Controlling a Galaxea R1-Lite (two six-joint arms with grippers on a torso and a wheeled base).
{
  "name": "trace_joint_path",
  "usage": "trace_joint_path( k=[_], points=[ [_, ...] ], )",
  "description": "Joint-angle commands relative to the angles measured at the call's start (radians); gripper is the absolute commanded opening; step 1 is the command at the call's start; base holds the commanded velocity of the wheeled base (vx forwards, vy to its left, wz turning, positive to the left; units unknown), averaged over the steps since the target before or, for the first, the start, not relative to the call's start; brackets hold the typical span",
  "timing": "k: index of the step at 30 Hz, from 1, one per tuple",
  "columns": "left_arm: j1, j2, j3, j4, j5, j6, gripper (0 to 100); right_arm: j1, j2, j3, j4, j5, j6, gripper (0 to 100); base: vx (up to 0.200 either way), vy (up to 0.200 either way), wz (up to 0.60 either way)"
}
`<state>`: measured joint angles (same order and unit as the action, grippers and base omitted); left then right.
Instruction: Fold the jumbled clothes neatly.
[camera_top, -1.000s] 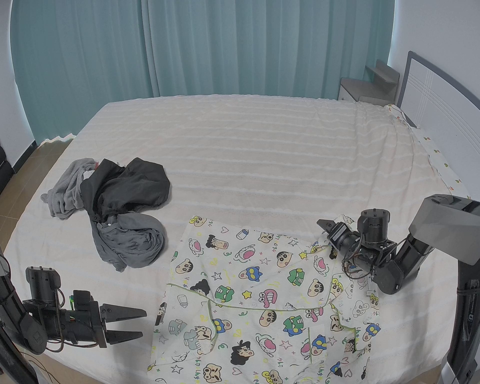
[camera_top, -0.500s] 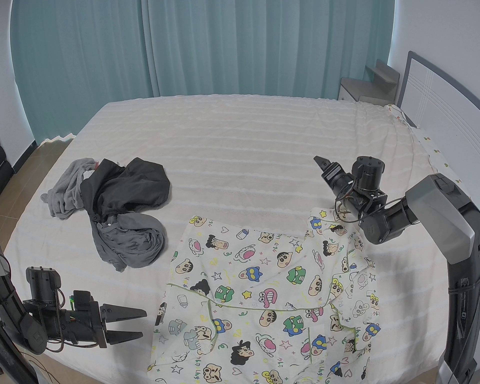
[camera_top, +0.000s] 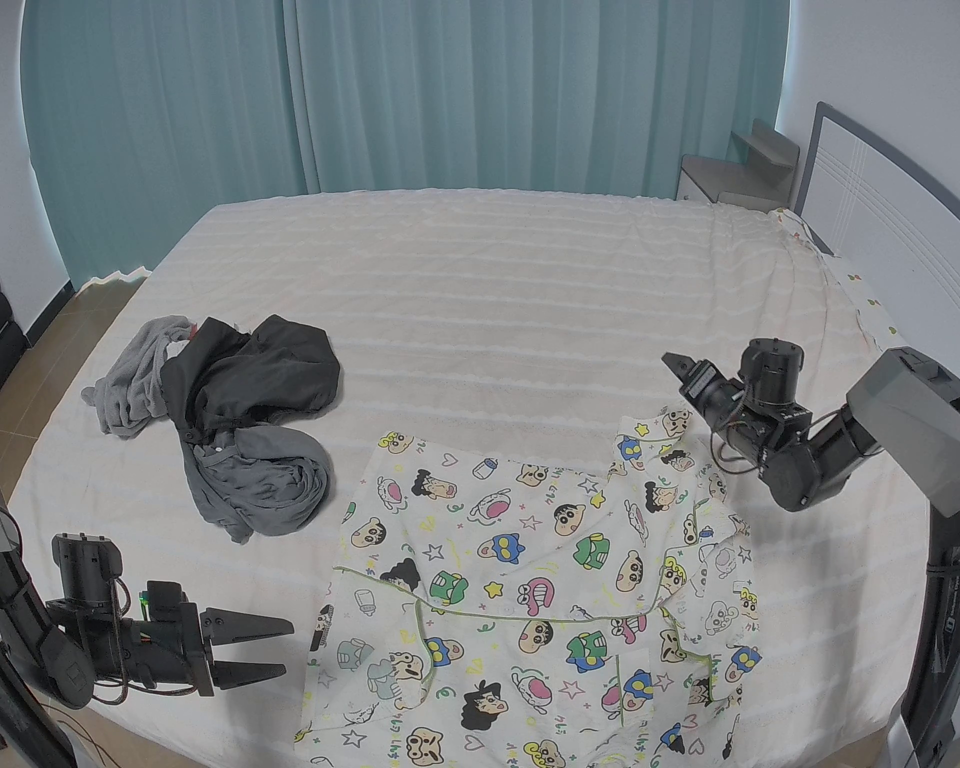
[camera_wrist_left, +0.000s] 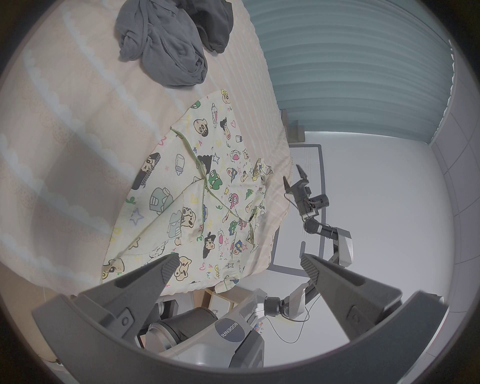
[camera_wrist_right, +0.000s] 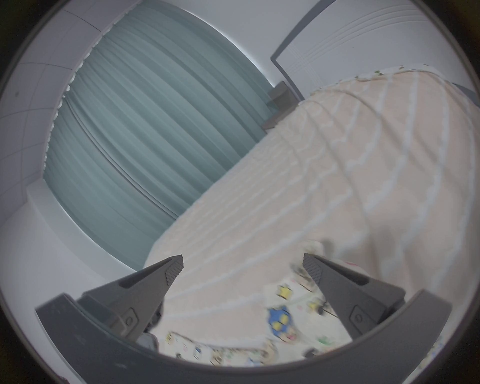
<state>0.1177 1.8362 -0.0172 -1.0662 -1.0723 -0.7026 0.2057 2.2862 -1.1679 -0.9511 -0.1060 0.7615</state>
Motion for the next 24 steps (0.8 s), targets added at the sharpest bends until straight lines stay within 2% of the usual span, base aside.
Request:
trace_joint_path(
  k=[1,3,4,5,8,9,10,11,12,14,19,24],
  points=[
    [0.0,0.008,0.011,0.0,0.0,-0.002,100,-0.141,-0.269,0.386,-0.009,0.095,-0.013,100,0.0,0.0,0.0],
    [0.0,0.011,0.011,0.0,0.0,-0.003,100,-0.183,-0.352,0.534,-0.008,0.2,-0.013,100,0.0,0.0,0.0],
    [0.0,0.012,0.011,0.0,-0.001,-0.003,100,-0.187,-0.363,0.553,-0.009,0.213,-0.013,100,0.0,0.0,0.0],
    [0.0,0.015,0.011,0.0,-0.001,-0.003,100,-0.216,-0.406,0.645,-0.012,0.293,-0.019,100,0.0,0.0,0.0],
    [-0.001,0.023,0.011,0.0,-0.001,-0.005,100,-0.289,-0.424,0.734,-0.014,0.411,-0.05,100,0.0,0.0,0.0],
    [0.0,0.023,0.013,0.0,-0.001,-0.005,100,-0.309,-0.418,0.752,-0.015,0.44,-0.06,100,0.0,0.0,0.0],
    [0.0,0.023,0.013,0.0,-0.001,-0.005,100,-0.309,-0.418,0.752,-0.015,0.44,-0.06,100,0.0,0.0,0.0],
    [0.0,0.023,0.011,0.0,-0.001,-0.005,100,-0.358,-0.39,0.784,-0.015,0.506,-0.094,100,0.0,0.0,0.0],
    [0.0,0.023,0.011,0.0,-0.001,-0.005,100,-0.358,-0.39,0.784,-0.015,0.506,-0.094,100,0.0,0.0,0.0],
    [-0.001,0.026,0.011,0.0,-0.001,-0.005,100,-0.387,-0.353,0.8,-0.014,0.585,-0.166,100,0.0,0.0,0.0],
    [-0.01,0.032,0.011,-0.001,-0.001,0.002,100,-0.402,-0.252,0.809,-0.015,0.629,-0.261,100,0.0,0.0,0.0],
    [-0.01,0.035,0.011,-0.003,-0.001,0.003,100,-0.382,-0.172,0.81,-0.02,0.647,-0.287,100,0.0,0.0,0.0]
  ],
)
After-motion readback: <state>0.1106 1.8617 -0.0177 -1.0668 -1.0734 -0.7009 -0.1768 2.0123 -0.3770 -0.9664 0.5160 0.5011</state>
